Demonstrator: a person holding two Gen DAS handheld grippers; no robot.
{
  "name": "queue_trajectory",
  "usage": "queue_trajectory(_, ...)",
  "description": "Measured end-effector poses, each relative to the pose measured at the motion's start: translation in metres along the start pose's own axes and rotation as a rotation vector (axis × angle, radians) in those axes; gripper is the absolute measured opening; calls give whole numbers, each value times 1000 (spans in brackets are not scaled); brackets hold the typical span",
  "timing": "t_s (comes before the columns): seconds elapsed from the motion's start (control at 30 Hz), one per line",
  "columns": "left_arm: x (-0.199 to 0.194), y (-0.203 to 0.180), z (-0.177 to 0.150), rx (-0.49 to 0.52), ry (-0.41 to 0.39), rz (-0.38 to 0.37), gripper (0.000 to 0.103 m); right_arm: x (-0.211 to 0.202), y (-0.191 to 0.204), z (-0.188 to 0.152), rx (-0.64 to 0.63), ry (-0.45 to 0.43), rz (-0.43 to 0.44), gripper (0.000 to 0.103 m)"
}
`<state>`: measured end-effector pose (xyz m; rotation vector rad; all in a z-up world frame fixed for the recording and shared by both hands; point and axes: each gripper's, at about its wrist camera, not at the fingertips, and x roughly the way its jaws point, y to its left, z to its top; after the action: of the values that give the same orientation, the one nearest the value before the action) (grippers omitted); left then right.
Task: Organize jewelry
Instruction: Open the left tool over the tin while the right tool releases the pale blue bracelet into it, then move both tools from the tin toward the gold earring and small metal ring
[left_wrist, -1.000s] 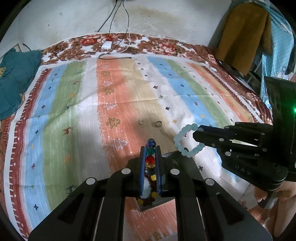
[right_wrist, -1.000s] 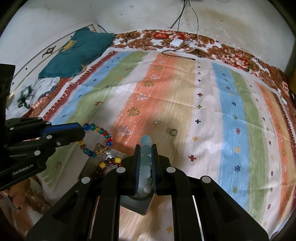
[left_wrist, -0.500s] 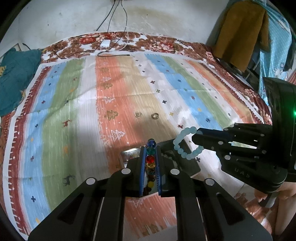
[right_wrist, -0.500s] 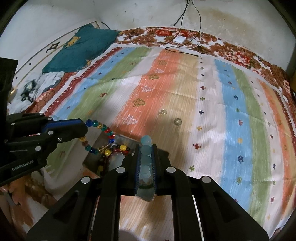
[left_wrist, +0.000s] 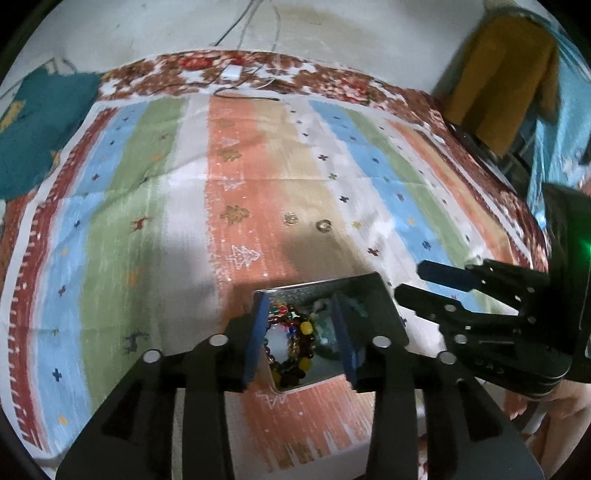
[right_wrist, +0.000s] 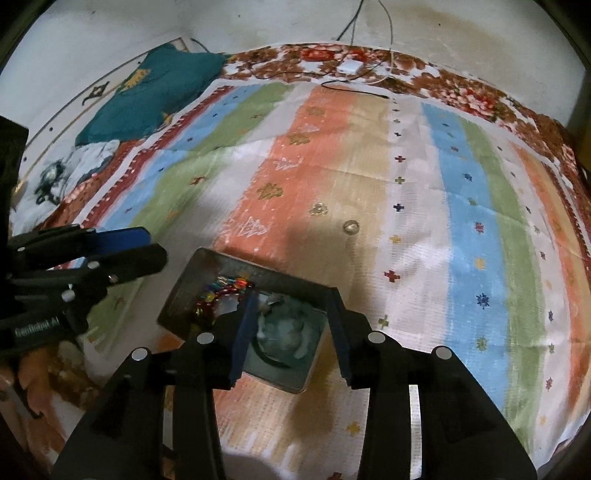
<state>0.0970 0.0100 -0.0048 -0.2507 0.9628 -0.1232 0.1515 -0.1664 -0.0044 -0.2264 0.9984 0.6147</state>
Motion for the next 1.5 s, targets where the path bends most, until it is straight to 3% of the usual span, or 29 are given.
queue_trajectory(0.13, 4, 8, 2, -31, 9, 15, 50, 3, -4, 1, 13, 5, -7, 44)
queue_trajectory(0.27, 7, 12, 5, -52, 12, 11, 58, 5, -8, 3, 23, 4, -12, 56)
queue_trajectory(0.4, 12, 15, 7, -60, 18, 18, 61, 9, -14, 4, 41, 11, -25, 59)
queue_trajectory(0.67, 19, 18, 15, -59, -2, 23, 85, 15, -24, 8, 62, 22, -26, 70)
queue_trajectory(0.77, 25, 18, 20, -49, 3, 14, 89, 18, -27, 10, 62, 28, -27, 71)
queue_trajectory(1.13, 50, 31, 35, -61, 69, 27, 91, 33, -36, 23, 66, 57, -31, 72)
queue_trajectory(1.5, 63, 34, 50, -54, 67, 6, 91, 56, -41, 32, 68, 102, -38, 72)
